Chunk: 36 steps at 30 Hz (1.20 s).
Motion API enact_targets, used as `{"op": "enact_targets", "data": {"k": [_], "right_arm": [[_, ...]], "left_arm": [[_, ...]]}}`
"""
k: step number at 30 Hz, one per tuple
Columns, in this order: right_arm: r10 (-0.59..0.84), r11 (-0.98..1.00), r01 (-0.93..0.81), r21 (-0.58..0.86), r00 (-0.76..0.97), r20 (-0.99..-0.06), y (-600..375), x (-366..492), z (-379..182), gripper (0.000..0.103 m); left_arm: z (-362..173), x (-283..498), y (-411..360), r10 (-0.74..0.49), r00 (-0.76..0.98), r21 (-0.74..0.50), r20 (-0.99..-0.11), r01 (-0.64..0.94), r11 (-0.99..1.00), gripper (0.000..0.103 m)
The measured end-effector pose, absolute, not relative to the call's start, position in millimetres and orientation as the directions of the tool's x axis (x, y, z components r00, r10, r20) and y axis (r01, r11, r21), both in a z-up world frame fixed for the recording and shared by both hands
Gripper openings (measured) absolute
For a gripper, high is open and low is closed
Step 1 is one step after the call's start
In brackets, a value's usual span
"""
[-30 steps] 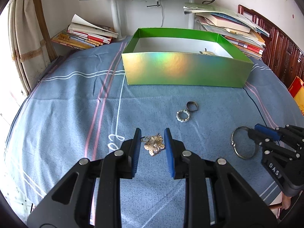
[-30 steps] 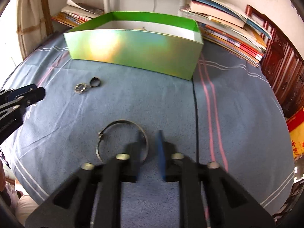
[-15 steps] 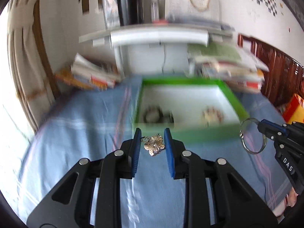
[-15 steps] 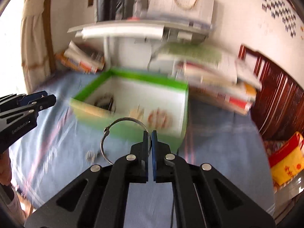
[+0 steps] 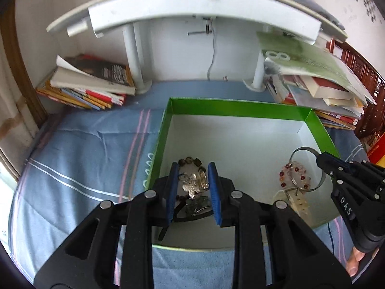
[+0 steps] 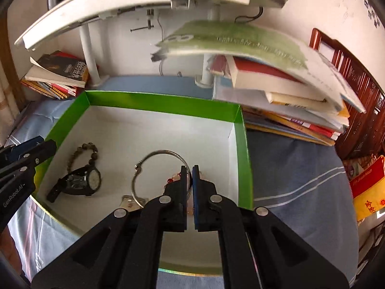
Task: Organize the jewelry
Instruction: 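Carry the charm and bangle over the green box and open both tools, then move the left tool to the silver beaded ring while the right tool moves to the black ring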
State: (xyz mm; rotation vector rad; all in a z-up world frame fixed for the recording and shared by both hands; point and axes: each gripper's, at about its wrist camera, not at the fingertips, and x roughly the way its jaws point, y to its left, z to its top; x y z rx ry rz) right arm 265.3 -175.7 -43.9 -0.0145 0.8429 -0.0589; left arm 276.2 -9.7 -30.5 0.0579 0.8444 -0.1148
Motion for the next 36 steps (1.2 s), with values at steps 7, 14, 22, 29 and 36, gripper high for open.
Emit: {"op": "enact_targets", "data": {"k": [7,14,22,29,36], "right_arm": [[0.022,0.999,0.0,0.032,0.707,-0.707,-179,212,-19,0.024],[0.168,0.979,-0.197,0.053,0.635,-0.754,-150,137,-47,0.024],[0.14,0.949,-0.311,-0.044,0.544,-0.827,-97,143,-99,0.024],[0.137,0.942,-0.331,-0.065,0.551,-0.823,-77,150,-104,0.027],[0.165,0.927,-0.372,-0.052,0.528,-0.833,-65,146,-103,0.033]], "left_arm": [[-16,259,-3,-0.089,0.674,-0.005,-0.733,0.126,0.992,0.048],[-31,186,26,-0.008,0.656,0.067,-0.755,0.089,0.994,0.055],[-72,147,62,0.016,0.581,0.027,-0.813,0.01,1.0,0.06],[-86,141,72,0.005,0.557,0.007,-0.83,0.001,1.0,0.061],[-86,138,73,0.004,0.561,0.004,-0.828,-0.001,1.0,0.065]]}}
